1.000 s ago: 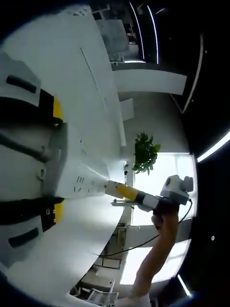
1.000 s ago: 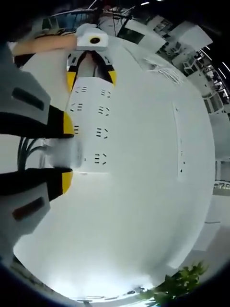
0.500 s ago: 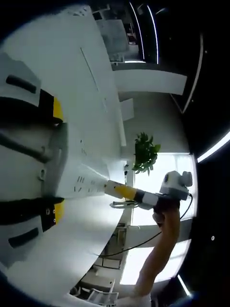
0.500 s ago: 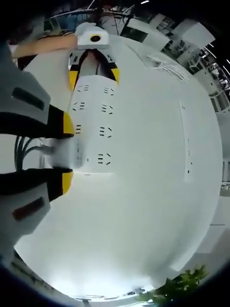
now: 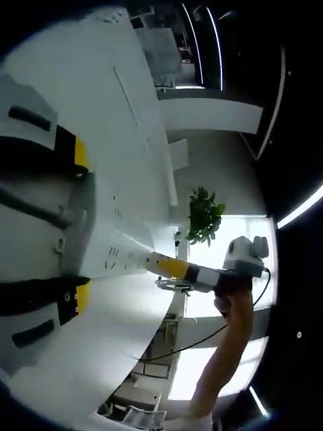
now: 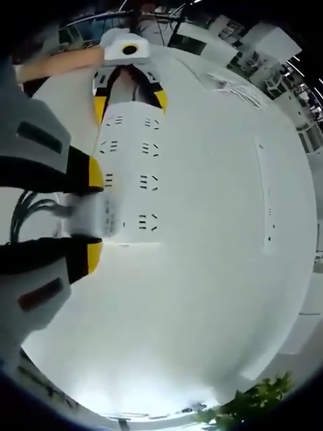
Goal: Straighten the power strip on the desk, plug the charger into it
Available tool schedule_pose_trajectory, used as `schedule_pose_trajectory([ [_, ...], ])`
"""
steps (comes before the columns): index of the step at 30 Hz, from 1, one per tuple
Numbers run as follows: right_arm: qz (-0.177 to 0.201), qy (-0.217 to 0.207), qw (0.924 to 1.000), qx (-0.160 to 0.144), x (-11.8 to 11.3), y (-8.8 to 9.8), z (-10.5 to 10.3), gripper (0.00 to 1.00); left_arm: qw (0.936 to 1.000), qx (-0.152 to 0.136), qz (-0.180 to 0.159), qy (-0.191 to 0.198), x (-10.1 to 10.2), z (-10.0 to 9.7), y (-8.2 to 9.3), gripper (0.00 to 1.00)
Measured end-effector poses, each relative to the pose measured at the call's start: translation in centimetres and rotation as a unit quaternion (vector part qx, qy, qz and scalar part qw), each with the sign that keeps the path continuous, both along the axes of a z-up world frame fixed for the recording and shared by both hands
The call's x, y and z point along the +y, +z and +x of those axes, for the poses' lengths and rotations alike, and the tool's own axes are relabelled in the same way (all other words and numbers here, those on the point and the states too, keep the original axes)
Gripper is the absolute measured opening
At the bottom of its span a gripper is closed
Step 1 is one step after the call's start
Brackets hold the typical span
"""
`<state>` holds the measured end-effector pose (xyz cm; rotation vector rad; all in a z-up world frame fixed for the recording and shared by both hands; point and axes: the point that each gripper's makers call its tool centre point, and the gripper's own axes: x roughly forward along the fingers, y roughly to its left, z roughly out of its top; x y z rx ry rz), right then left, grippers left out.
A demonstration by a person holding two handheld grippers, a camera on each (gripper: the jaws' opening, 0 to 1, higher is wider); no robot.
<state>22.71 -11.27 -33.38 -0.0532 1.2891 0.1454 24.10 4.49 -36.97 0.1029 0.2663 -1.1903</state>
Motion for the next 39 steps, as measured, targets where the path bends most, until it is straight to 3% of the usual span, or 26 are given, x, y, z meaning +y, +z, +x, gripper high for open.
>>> schedule_pose_trajectory([
  [6, 0.006, -0.010, 0.9999, 0.008, -0.3, -0.4, 0.0, 0.23, 1.0000, 0.000, 0.001, 0.002, 0.0, 0.0, 0.0, 0.63],
  [10, -0.010, -0.007, 0.9999, 0.003, 0.1, -0.8, -0.6, 0.23, 1.0000, 0.000, 0.001, 0.003, 0.1, 0.0, 0.0, 0.63],
  [27, 0.008, -0.003, 0.9998, 0.020, 0.4, -2.0, -1.9, 0.26, 1.0000, 0.000, 0.001, 0.006, 0.1, 0.0, 0.0, 0.63],
  [29, 0.009, -0.004, 0.9998, 0.018, 0.1, -1.8, -0.7, 0.27, 1.0000, 0.000, 0.001, 0.006, 0.1, -0.1, 0.0, 0.63],
  [39, -0.006, -0.004, 0.9998, 0.020, -0.2, -1.6, 0.5, 0.27, 1.0000, 0.000, 0.000, 0.006, 0.1, 0.0, 0.0, 0.63],
])
